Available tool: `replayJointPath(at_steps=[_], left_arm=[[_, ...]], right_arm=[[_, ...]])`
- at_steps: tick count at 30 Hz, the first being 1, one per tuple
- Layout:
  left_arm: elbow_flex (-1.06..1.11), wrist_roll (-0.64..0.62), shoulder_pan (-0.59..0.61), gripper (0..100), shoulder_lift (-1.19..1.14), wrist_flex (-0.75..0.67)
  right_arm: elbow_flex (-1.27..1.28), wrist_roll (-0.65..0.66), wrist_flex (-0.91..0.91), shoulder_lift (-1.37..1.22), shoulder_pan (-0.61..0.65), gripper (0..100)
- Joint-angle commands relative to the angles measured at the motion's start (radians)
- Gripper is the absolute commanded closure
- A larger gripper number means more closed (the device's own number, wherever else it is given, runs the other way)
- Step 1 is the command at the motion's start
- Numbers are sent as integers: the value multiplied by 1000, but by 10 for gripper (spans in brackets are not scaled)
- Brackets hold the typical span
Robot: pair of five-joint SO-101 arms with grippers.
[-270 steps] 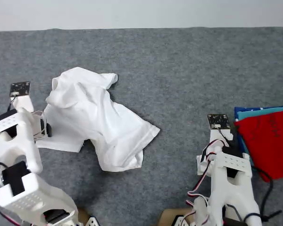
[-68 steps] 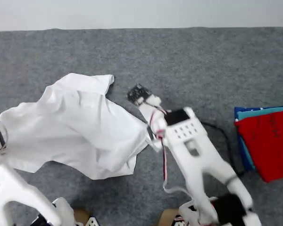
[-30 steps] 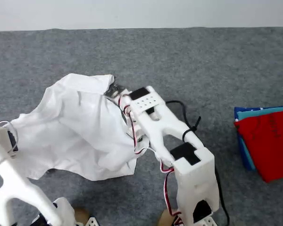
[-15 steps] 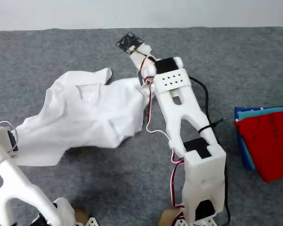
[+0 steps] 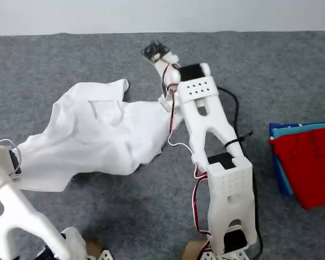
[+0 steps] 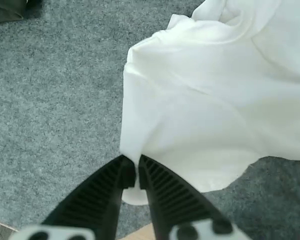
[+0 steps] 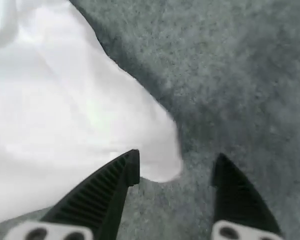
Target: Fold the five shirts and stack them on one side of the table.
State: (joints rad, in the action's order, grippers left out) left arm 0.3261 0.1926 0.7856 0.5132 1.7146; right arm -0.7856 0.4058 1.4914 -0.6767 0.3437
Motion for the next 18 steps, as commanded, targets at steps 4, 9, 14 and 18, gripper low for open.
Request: replayJointPath(at_steps=[4, 9, 14, 18], left_arm=[[-7, 6, -5, 998, 25, -14], [-7, 6, -5, 998, 25, -17], [-7, 6, -5, 998, 25, -15], [-7, 6, -5, 998, 25, -15]], right_arm=[[-288, -12, 302, 93, 70, 709], [-169, -25, 305, 183, 114, 710], [158, -29, 305, 334, 205, 710], [374, -32, 300, 421, 265, 710]])
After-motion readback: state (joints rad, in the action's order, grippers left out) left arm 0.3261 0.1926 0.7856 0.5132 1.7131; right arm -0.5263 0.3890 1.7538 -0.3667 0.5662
